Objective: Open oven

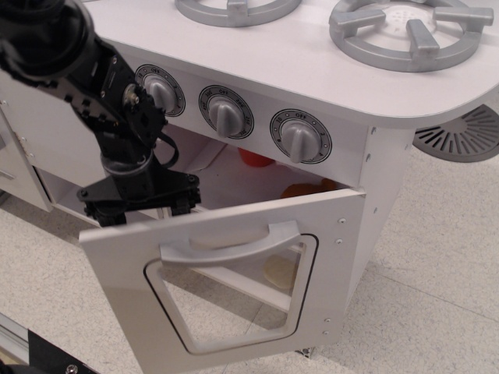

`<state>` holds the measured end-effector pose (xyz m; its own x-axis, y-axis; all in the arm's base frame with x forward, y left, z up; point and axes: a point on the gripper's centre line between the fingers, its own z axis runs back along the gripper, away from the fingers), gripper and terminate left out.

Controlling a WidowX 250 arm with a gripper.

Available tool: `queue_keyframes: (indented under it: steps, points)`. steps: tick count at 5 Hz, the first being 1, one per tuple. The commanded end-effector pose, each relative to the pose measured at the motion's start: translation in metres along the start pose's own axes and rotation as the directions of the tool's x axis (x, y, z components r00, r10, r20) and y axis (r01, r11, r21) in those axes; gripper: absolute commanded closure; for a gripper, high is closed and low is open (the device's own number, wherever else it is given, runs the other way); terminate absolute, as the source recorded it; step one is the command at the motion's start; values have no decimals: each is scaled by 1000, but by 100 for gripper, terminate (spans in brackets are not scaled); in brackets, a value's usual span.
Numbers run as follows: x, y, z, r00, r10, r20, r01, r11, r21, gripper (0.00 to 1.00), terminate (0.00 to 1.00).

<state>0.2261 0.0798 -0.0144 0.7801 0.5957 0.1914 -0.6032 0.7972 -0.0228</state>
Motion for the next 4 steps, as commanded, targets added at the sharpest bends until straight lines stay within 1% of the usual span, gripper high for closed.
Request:
queue_keyframes:
  steps: [1, 2, 3, 4]
  points:
    - [-40, -31, 18, 979, 204, -3, -204, 976, -79, 0, 0]
    - [-62, -46, 24, 952, 303, -47, -306, 949, -76, 0, 0]
    - [-73, -57, 29, 927, 363, -91, -369, 928, -56, 0, 0]
    - [-73, -57, 29, 927, 363, -91, -369, 928, -56, 0, 0]
